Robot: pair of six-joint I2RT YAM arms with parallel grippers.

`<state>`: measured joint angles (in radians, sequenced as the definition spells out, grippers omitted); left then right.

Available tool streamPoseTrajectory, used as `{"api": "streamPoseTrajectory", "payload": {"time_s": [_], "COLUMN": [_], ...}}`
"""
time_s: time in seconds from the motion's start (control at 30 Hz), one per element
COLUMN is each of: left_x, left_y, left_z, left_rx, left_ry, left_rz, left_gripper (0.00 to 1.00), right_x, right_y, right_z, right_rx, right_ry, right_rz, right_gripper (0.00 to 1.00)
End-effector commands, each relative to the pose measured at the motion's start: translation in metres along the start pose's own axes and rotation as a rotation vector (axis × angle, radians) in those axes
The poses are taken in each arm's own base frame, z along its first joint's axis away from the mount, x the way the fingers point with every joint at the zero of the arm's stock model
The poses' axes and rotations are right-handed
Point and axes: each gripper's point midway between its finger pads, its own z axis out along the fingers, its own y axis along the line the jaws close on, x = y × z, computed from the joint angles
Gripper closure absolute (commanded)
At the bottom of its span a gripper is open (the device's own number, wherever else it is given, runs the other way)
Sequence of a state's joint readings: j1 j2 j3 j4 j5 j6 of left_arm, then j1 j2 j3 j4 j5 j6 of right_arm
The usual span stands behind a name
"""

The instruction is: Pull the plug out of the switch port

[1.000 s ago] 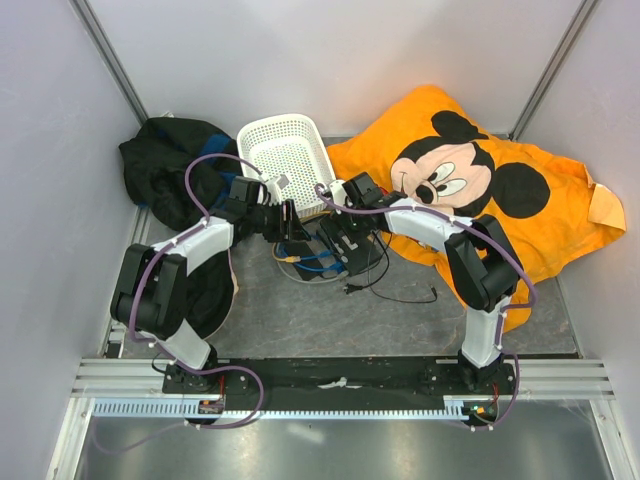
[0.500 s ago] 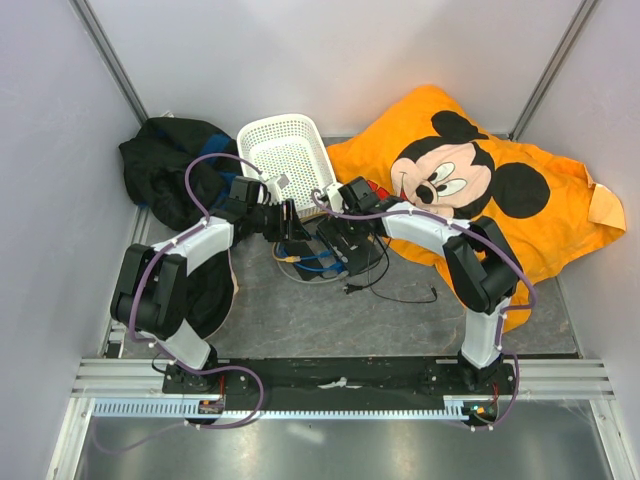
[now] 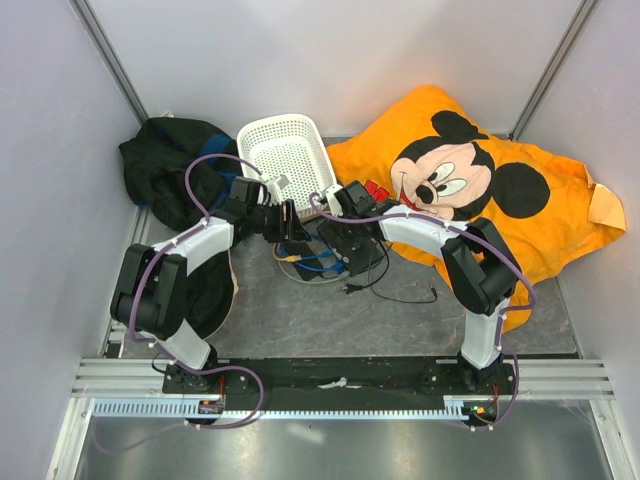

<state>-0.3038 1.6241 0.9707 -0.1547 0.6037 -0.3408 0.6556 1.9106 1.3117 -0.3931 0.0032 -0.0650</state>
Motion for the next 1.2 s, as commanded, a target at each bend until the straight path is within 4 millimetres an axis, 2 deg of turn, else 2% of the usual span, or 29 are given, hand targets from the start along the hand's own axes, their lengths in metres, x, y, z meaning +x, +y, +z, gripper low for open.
{"api": "streamPoseTrajectory", "payload": {"time_s": [0.0, 0.13, 0.2, 0.23, 0.3, 0.33, 0.37, 0.5, 0.63, 0.87, 1.0, 1.07, 1.17], "left_x": [-0.014, -0.013, -0.014, -0.015, -0.015, -0.016, -0.014, -0.015, -0.022, -0.007, 0.013, 0.017, 0.025], "left_y": [-0.011, -0.012, -0.014, -0.019, -0.023, -0.027, -0.026, -0.026, -0.029, -0.026, -0.027, -0.032, -0.037], "left_z": [-0.008, -0.003, 0.000, 0.000, 0.005, 0.007, 0.012, 0.025, 0.035, 0.049, 0.052, 0.053, 0.059], "left_rx": [0.024, 0.048, 0.062, 0.095, 0.137, 0.161, 0.171, 0.215, 0.240, 0.226, 0.249, 0.284, 0.306], "left_ry": [-0.048, -0.034, -0.032, -0.028, -0.020, -0.012, 0.003, 0.024, 0.041, 0.096, 0.154, 0.174, 0.205], "left_rz": [0.017, 0.011, 0.009, 0.016, 0.032, 0.042, 0.037, 0.044, 0.051, -0.033, -0.185, -0.252, -0.307], "left_gripper": [0.44, 0.44, 0.44, 0.44, 0.44, 0.44, 0.44, 0.43, 0.44, 0.46, 0.44, 0.44, 0.46], "right_x": [0.109, 0.113, 0.111, 0.112, 0.113, 0.116, 0.116, 0.113, 0.112, 0.110, 0.106, 0.104, 0.103], "right_y": [0.002, 0.001, 0.010, 0.008, 0.017, 0.014, 0.015, 0.017, 0.013, 0.011, 0.008, 0.007, 0.007], "right_z": [0.007, 0.006, 0.007, 0.008, 0.011, 0.012, 0.012, 0.014, 0.017, 0.018, 0.019, 0.018, 0.019], "right_rx": [0.010, -0.009, -0.087, -0.105, -0.192, -0.211, -0.234, -0.351, -0.372, -0.363, -0.342, -0.339, -0.336], "right_ry": [0.389, 0.402, 0.391, 0.395, 0.406, 0.412, 0.413, 0.395, 0.395, 0.386, 0.368, 0.361, 0.356], "right_rz": [0.061, 0.072, 0.100, 0.117, 0.143, 0.167, 0.182, 0.261, 0.297, 0.297, 0.298, 0.301, 0.303], "right_gripper": [0.02, 0.02, 0.02, 0.02, 0.07, 0.12, 0.13, 0.13, 0.12, 0.11, 0.08, 0.03, 0.02]}}
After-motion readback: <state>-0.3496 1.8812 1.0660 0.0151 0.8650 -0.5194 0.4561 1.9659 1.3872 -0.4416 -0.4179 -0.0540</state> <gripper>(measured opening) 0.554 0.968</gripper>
